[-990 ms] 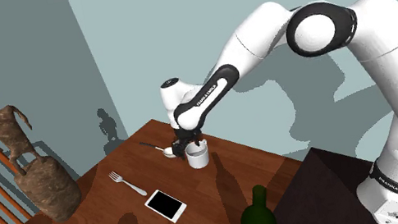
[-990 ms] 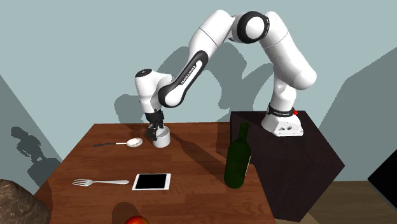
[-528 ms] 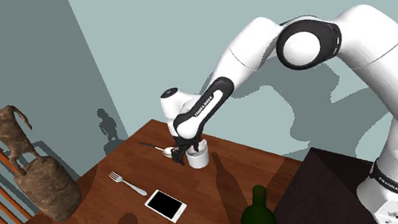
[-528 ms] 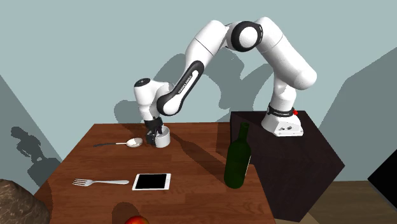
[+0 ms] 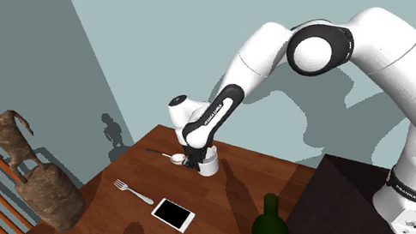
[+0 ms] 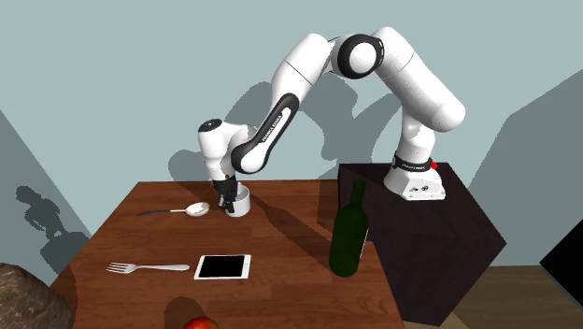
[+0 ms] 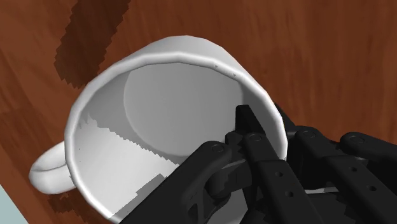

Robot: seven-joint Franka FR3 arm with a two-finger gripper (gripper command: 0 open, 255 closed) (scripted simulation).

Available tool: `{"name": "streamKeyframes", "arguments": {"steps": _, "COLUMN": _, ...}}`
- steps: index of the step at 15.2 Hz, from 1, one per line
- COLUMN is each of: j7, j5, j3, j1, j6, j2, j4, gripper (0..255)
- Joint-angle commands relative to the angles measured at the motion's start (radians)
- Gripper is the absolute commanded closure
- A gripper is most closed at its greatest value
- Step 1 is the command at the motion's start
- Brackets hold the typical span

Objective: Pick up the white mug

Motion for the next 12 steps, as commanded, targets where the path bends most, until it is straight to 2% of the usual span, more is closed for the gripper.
{"name": "streamKeyframes", "arguments": {"steps": 1, "j7": 0.0, "j5": 0.0, "j3": 0.0, "j1": 0.0, "j6": 0.0, "j2": 0.0, "j4": 0.0, "gripper": 255}}
{"name": "streamKeyframes", "arguments": {"steps": 5, "j7": -0.001, "j5": 0.0, "j3": 0.0, "j1": 0.0, "j6": -0.002, "j2": 0.003, "j4": 0.005, "gripper": 255}}
{"name": "streamKeyframes", "arguments": {"steps": 12, "j7": -0.008, "j5": 0.011, "j3": 0.011, "j1": -0.008, "j6": -0.052, "j2": -0.068, "j4": -0.016, "gripper": 255}}
